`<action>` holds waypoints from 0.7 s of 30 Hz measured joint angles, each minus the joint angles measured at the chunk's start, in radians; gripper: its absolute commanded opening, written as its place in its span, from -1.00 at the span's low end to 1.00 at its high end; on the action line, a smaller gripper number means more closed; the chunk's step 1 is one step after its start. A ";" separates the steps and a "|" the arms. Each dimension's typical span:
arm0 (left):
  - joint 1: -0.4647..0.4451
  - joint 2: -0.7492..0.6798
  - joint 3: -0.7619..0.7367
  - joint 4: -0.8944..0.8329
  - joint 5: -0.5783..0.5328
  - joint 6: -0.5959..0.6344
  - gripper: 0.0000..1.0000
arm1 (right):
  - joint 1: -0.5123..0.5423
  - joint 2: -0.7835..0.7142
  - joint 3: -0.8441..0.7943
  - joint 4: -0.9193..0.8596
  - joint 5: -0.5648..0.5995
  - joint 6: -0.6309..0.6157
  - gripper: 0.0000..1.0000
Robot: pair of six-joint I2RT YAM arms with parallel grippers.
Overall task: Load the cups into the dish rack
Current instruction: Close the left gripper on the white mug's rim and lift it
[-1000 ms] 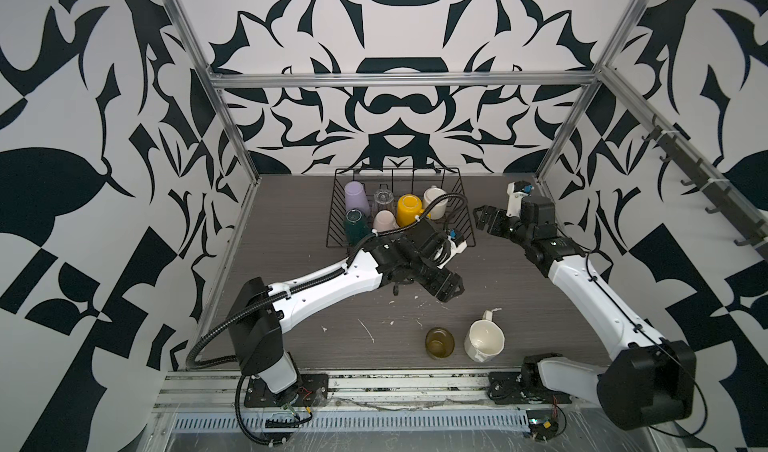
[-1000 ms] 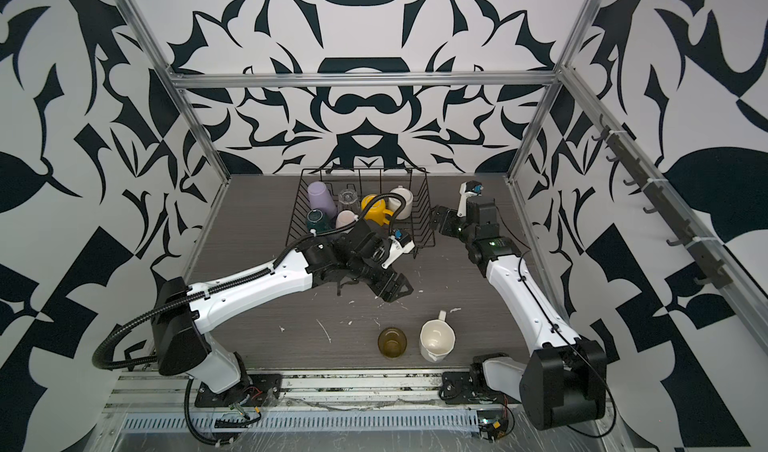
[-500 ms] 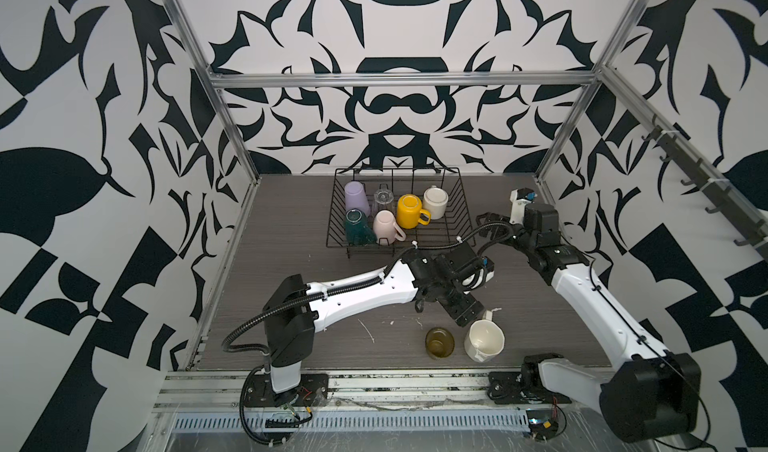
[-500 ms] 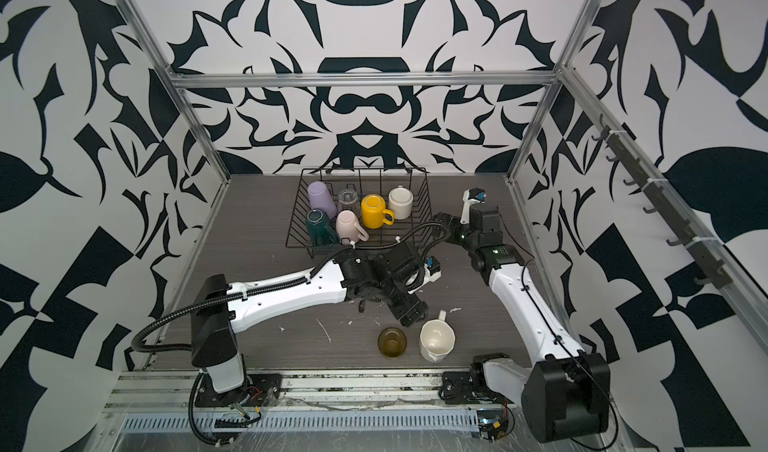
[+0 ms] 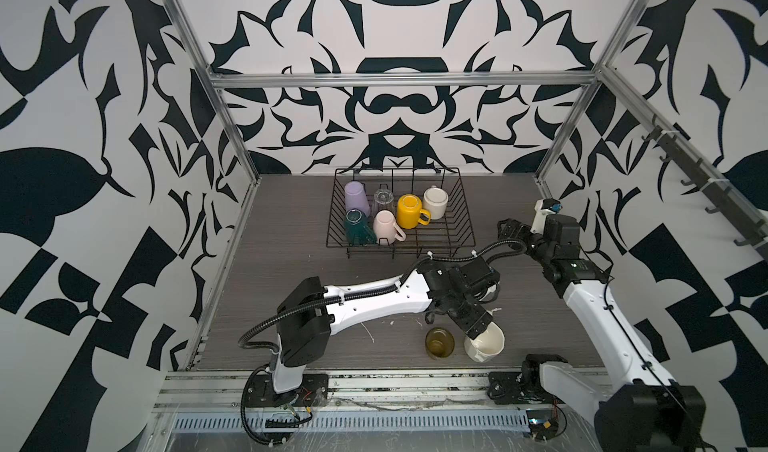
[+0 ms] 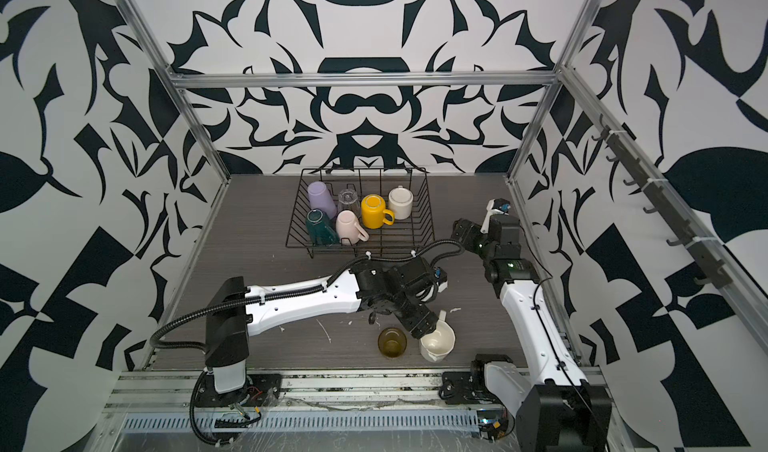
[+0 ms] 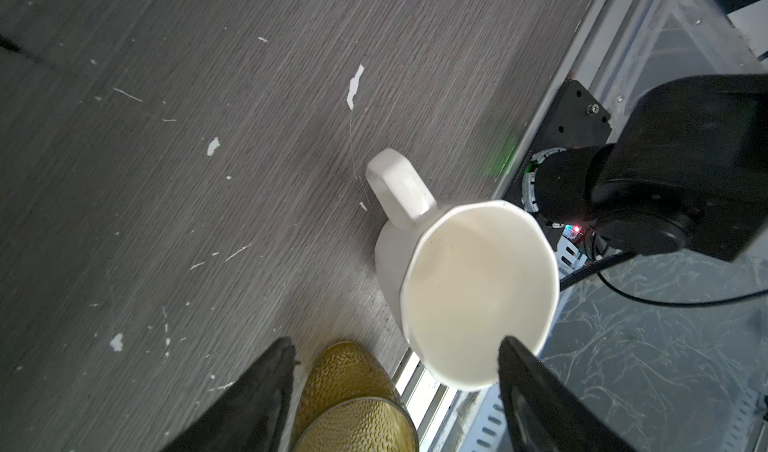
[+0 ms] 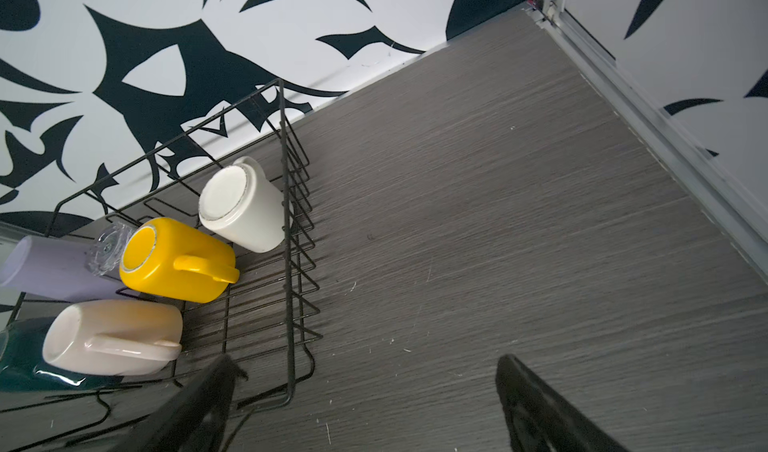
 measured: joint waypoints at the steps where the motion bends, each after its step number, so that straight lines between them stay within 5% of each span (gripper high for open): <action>1: 0.000 0.002 0.000 0.003 -0.002 -0.004 0.60 | -0.008 -0.002 -0.003 0.000 -0.006 0.002 0.99; 17: -0.030 0.049 0.000 0.019 -0.054 -0.063 0.57 | -0.076 -0.055 -0.068 0.003 -0.051 0.014 0.99; 21: -0.044 0.066 0.002 0.022 -0.062 -0.072 0.42 | -0.078 -0.064 -0.068 0.003 -0.058 0.016 0.99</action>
